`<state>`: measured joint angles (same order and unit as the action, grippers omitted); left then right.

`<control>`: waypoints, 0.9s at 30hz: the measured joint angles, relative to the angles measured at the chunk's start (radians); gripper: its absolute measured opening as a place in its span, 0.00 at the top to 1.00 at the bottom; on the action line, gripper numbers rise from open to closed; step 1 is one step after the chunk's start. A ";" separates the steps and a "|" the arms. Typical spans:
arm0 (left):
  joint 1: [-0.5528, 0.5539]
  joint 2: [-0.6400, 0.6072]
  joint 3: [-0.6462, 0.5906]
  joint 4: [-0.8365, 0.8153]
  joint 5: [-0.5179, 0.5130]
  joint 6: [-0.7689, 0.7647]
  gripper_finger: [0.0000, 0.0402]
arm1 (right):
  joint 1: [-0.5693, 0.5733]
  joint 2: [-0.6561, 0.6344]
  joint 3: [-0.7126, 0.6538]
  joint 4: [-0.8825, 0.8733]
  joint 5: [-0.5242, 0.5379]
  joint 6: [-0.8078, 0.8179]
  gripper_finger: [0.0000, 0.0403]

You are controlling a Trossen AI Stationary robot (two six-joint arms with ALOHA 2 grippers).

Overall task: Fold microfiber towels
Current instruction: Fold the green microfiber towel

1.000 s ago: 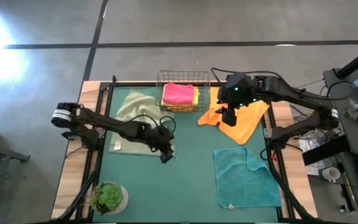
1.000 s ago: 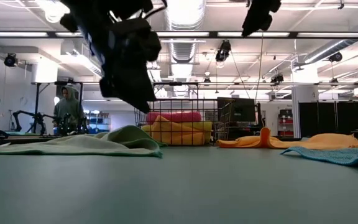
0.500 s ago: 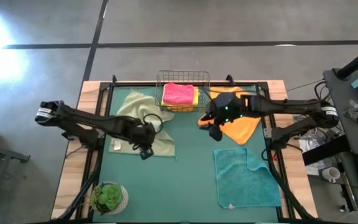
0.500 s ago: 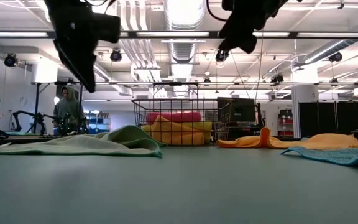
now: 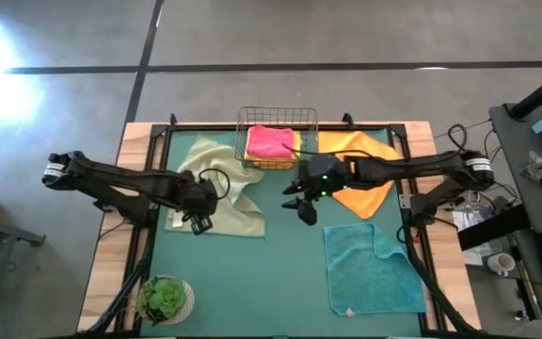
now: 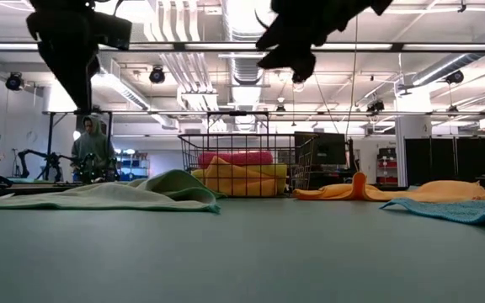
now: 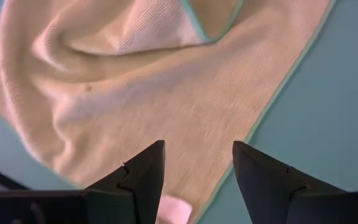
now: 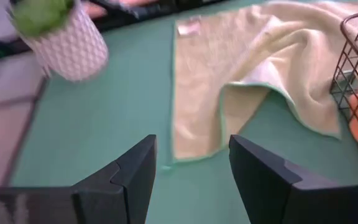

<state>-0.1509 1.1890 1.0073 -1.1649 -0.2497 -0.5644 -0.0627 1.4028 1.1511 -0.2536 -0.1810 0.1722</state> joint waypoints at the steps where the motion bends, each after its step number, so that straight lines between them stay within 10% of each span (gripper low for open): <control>1: 0.000 -0.006 0.000 -0.014 -0.004 0.003 0.57 | 0.000 0.021 0.021 -0.017 0.001 -0.028 0.52; 27: -0.010 -0.056 -0.002 -0.055 -0.048 0.074 0.57 | 0.105 0.550 0.307 -0.052 -0.002 -0.384 0.52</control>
<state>-0.1608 1.1335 1.0054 -1.2196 -0.2974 -0.4908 0.0419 1.9527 1.4578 -0.3051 -0.1827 -0.2113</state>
